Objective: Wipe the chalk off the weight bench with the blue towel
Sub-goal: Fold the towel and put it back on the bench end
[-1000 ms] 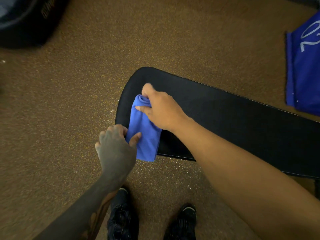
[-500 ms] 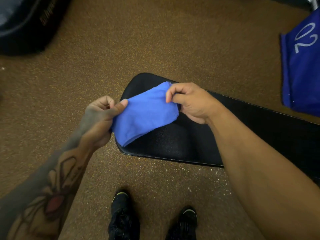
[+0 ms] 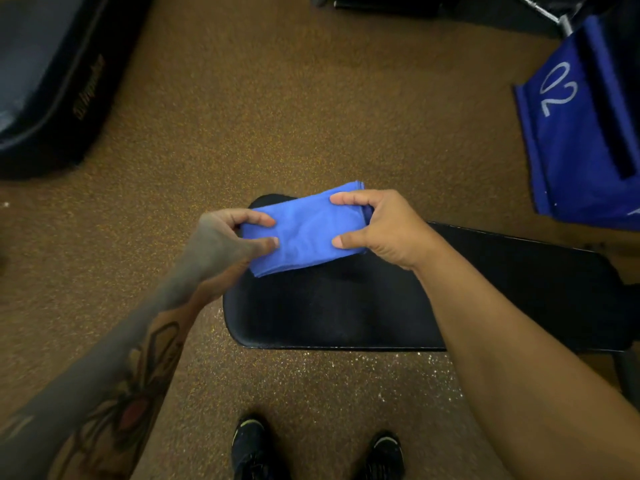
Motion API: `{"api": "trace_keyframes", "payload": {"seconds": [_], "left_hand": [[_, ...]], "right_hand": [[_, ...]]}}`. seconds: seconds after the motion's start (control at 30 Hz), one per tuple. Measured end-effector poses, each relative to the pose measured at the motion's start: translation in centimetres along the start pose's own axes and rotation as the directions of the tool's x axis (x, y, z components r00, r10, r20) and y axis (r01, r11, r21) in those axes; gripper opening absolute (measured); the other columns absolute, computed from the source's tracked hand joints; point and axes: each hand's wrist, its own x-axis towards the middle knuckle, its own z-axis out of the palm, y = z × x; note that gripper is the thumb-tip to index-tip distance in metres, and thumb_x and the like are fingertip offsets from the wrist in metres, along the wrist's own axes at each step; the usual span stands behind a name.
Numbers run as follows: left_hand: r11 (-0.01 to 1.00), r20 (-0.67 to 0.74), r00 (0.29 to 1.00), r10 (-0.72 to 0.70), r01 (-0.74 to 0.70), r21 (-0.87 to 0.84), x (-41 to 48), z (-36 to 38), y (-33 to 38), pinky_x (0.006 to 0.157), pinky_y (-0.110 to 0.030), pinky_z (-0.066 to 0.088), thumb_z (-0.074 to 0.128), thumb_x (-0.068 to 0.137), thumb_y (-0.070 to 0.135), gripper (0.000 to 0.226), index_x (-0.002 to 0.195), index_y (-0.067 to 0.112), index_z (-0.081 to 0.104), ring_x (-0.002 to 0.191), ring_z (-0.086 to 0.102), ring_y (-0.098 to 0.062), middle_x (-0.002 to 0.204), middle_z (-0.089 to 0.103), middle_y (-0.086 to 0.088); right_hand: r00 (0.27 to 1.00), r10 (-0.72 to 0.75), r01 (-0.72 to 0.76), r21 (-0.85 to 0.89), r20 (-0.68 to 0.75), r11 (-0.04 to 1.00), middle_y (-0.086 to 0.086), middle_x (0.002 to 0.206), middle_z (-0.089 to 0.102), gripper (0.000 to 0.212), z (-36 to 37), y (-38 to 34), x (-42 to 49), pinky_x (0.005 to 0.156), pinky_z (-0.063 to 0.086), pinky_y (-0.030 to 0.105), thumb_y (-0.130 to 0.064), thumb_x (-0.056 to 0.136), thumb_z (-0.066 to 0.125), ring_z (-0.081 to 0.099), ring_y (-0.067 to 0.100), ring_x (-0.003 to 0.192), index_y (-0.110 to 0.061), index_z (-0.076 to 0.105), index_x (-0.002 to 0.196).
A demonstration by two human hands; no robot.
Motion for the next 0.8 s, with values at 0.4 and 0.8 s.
{"api": "trace_keyframes", "payload": {"seconds": [0.4,0.8], "left_hand": [[0.968,0.244,0.943,0.226,-0.245,0.05,2.3,5.3,10.7,0.097,-0.05,0.054,0.094,0.036,0.037,0.074,0.106,0.031,0.072,0.105,0.068,-0.023,0.124,0.061,-0.002],[0.873,0.496,0.794,0.351,-0.469,0.133,1.3,22.0,22.4,0.091,-0.041,0.056,0.09,0.041,0.028,0.065,0.101,0.038,0.069,0.101,0.062,-0.028,0.117,0.058,-0.003]], "right_hand": [[0.95,0.007,0.008,0.048,-0.311,0.999,0.0,0.137,0.053,0.079,-9.3,-1.6,-5.4,0.108,0.04,0.025,-0.006,0.065,0.09,0.051,0.008,0.124,-0.019,0.059,0.136],[0.794,0.085,0.034,0.184,-0.602,0.982,0.002,0.135,0.054,0.081,-23.5,3.5,-15.7,0.097,0.04,0.016,-0.006,0.063,0.09,0.053,0.01,0.119,-0.018,0.059,0.136]]}}
